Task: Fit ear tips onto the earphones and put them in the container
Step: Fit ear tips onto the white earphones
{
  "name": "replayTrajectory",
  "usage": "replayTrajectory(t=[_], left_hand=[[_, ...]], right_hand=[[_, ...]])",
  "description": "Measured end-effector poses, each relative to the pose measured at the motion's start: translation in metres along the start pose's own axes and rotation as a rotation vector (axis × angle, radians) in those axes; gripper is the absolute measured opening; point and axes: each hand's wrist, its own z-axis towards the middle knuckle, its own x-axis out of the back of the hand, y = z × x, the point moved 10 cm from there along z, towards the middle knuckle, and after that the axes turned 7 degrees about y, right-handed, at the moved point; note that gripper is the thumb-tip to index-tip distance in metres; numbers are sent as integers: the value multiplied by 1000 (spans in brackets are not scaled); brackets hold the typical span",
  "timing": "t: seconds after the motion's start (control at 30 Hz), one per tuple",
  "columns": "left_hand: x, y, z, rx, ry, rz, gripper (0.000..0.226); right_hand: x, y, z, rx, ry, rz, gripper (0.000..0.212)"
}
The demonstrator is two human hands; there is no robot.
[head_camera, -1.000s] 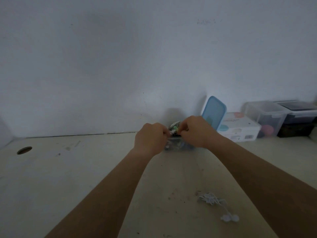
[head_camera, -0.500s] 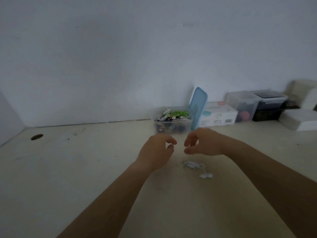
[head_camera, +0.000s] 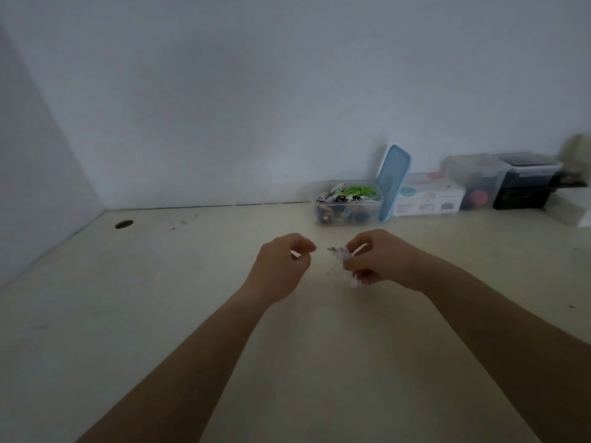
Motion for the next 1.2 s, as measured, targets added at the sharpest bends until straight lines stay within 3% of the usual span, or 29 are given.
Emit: replayTrajectory(t=[0.1,0.23,0.3,0.43,0.6,0.73,0.87,1.0,1.2], left_hand=[[11,-16,-3,132,-11,-186,22],[-13,-11,-29,424,-250,-722,24],[-19,-3,-36,455,-285,-897,26],[-15,-13,-33,435,-133,-910,11],[-25,-16,-41,445,-147,-876,10],[-42,-14,-51,502,-193,-903,11],[-53,-15,-55,530,-211,-881,10],[-55,-12,-56,548,-198,-919,17],[-51,-15,-57,585,-139,-960,15]], right_hand=[[-18,-13,0,-17,-64,244,17],[-39,-30,-3,-13,-148,472,10],[-44,-31,-4,-10,-167,518,8],[-44,-23,-5,-36,-163,542,15],[-38,-2,-15,-113,-120,436,20],[-20,11,-18,-53,11,70,32],[-3,0,-20,208,146,-368,35],[-7,-21,-31,439,146,-342,16],[-16,-25,-33,507,93,-208,9]])
